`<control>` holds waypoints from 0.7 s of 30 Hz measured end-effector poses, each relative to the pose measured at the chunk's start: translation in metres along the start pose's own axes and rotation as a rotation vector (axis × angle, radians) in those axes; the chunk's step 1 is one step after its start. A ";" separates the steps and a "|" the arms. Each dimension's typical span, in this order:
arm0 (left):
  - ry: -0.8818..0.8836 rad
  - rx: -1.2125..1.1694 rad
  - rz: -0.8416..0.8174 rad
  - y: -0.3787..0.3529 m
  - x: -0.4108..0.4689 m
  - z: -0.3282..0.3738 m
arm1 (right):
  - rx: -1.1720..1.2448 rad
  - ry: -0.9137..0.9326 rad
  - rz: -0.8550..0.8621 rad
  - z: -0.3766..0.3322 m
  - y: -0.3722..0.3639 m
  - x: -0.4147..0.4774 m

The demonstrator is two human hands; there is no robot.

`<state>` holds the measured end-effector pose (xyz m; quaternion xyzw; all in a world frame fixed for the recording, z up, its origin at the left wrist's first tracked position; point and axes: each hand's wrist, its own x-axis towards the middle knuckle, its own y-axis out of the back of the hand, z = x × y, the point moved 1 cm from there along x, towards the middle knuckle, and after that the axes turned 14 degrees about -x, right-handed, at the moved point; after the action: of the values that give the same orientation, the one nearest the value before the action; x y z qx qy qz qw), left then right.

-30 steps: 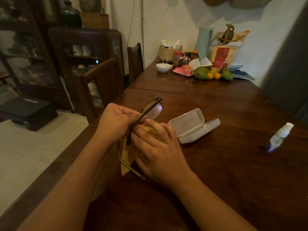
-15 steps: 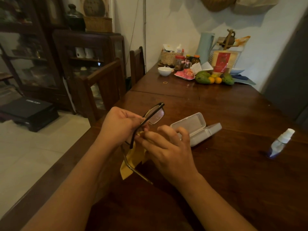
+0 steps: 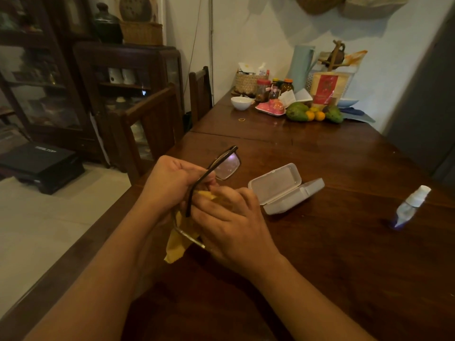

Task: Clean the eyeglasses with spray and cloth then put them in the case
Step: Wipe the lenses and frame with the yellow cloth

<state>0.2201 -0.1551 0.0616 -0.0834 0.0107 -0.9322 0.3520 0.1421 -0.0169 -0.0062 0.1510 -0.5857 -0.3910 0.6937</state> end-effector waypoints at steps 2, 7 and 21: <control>0.020 -0.054 -0.009 0.001 0.000 0.000 | -0.010 0.021 0.014 0.004 0.002 -0.001; 0.009 -0.032 -0.023 0.002 0.002 -0.001 | -0.106 -0.066 -0.076 0.005 0.004 0.000; -0.013 0.059 -0.187 0.013 0.006 -0.003 | -0.111 -0.040 0.052 0.025 0.001 -0.005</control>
<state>0.2237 -0.1687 0.0580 -0.0797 -0.0271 -0.9604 0.2657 0.1193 -0.0062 -0.0022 0.0890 -0.5806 -0.4078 0.6990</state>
